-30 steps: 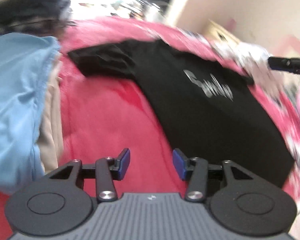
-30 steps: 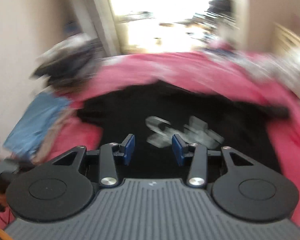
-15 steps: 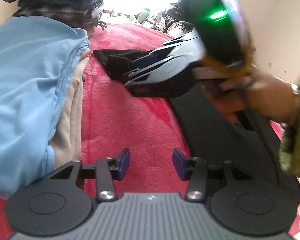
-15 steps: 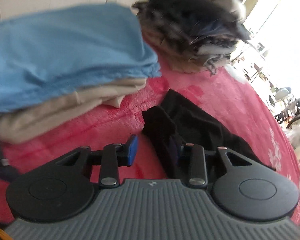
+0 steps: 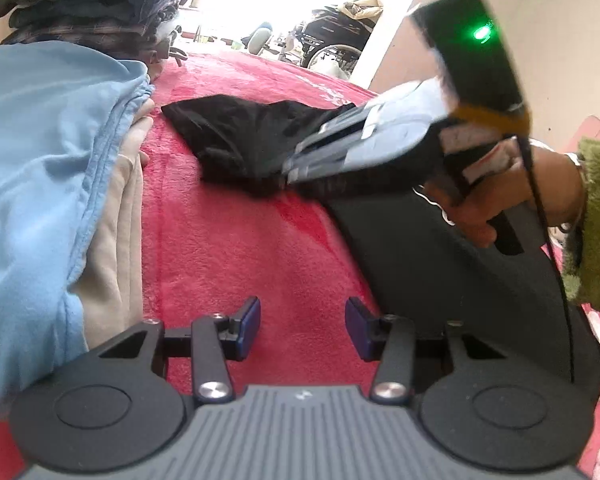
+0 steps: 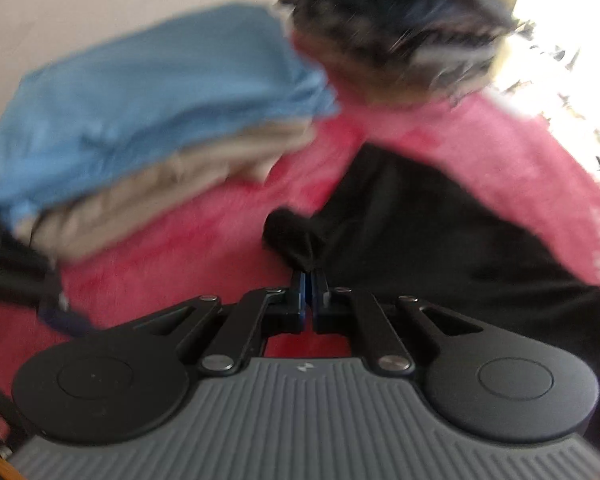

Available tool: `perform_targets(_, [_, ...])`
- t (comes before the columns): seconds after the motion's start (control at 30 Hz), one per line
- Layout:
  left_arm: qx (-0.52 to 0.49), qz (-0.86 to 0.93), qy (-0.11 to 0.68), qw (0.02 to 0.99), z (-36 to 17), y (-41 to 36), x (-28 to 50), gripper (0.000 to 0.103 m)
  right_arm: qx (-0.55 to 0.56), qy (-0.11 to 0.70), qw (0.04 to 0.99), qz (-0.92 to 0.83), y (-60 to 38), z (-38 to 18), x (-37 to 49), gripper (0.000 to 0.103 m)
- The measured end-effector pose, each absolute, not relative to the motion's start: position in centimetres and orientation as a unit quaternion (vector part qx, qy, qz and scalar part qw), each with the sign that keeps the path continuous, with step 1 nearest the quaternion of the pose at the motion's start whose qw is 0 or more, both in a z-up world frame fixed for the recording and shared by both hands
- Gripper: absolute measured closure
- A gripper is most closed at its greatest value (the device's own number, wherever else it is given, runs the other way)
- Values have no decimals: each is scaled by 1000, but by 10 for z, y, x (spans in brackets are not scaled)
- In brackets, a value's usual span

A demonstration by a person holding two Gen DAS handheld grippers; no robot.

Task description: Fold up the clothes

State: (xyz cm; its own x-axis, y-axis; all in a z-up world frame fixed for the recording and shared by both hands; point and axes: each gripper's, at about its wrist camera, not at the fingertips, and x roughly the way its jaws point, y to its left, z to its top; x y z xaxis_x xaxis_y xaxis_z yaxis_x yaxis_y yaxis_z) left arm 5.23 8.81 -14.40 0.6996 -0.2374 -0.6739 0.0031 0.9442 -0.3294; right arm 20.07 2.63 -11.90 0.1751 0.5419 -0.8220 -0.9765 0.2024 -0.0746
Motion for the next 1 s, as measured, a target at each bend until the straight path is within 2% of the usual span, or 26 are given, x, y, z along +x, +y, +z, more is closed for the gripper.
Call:
perform_targets(0.1, [-153, -65, 382, 909, -147, 87, 55, 55, -332, 354, 676, 555, 27, -122, 203, 99])
perform_targets(0.17, [-156, -65, 380, 909, -148, 87, 55, 54, -335, 365, 664, 559, 27, -113, 207, 93])
perform_targets(0.23, [-158, -65, 379, 909, -150, 87, 56, 54, -336, 373, 656, 563, 24, -101, 213, 77])
perform_targets(0.27, [-159, -64, 378, 910, -151, 87, 56, 54, -327, 376, 656, 568, 22, -93, 217, 76])
perform_targets(0.4, [-156, -60, 377, 911, -151, 82, 52, 53, -206, 390, 692, 572, 22, -67, 249, 71])
perform_targets(0.53, [-146, -55, 369, 916, -150, 78, 53, 53, -123, 410, 734, 527, 52, -73, 278, 70])
perform_targets(0.7, [-113, 10, 331, 937, -143, 76, 76, 53, -103, 460, 738, 482, 101, -102, 302, 70])
perform_targets(1.0, [-230, 116, 315, 913, -152, 103, 135, 57, -138, 501, 732, 440, 128, -119, 322, 70])
